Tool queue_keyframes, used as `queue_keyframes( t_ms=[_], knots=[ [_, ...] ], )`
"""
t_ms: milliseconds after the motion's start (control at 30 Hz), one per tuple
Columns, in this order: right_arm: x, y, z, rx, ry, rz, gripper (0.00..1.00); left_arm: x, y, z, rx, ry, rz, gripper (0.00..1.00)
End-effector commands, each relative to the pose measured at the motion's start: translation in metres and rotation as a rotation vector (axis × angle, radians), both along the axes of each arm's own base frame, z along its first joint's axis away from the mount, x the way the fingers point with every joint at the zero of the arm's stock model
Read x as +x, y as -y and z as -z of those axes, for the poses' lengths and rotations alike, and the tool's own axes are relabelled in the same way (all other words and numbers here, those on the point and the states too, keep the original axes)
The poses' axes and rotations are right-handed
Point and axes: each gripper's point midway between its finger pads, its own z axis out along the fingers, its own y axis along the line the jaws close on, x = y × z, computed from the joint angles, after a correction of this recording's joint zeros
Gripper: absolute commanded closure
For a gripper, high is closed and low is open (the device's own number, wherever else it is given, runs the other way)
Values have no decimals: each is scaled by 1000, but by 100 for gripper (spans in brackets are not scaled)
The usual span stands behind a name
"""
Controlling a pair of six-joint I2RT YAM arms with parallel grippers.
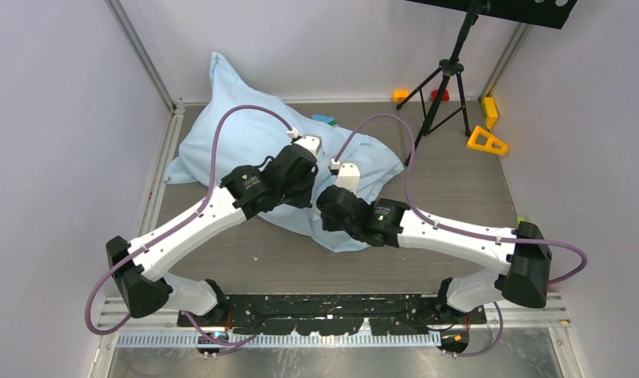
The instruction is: Put the pillow into the pillowcase
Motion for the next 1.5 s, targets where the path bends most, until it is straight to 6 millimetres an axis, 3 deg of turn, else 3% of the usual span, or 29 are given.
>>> queue_keyframes(
  t_ms=[0, 100, 200, 267, 367, 533, 633, 767, 833, 900, 1033, 1233, 1467],
  knots=[
    [14, -15, -70, 174, 99, 10, 100, -10, 5, -37, -116, 23, 39, 100],
    [14, -32, -121, 348, 151, -36, 100, -14, 16, -76, -210, 60, 95, 100],
    [27, -35, -130, 405, 151, -26, 100, -21, 20, -126, -303, 109, 137, 100],
    [44, -36, -115, 454, 114, 11, 100, -26, 21, -154, -361, 138, 163, 100],
    [64, -42, -75, 516, 40, 43, 100, -37, 25, -189, -456, 155, 204, 100],
    [82, -46, -42, 550, 62, 107, 100, -51, 31, -208, -568, 129, 230, 100],
    [82, -55, -27, 559, 48, 103, 100, -45, 34, -189, -553, 93, 208, 100],
    [63, -65, -35, 583, 93, 66, 100, -28, 47, -151, -601, -27, 184, 100],
    [55, -56, -39, 575, 127, 76, 90, -12, 49, -132, -646, -86, 159, 100],
    [50, -43, -39, 569, 142, 92, 72, 0, 52, -110, -668, -143, 141, 100],
    [40, -20, -35, 557, 157, 115, 59, 9, 71, -83, -706, -248, 186, 100],
    [30, 19, -47, 546, 230, 168, 53, 13, 87, -48, -740, -381, 221, 100],
    [28, 47, -56, 550, 254, 250, 54, 11, 78, -23, -747, -433, 219, 100]
  ],
)
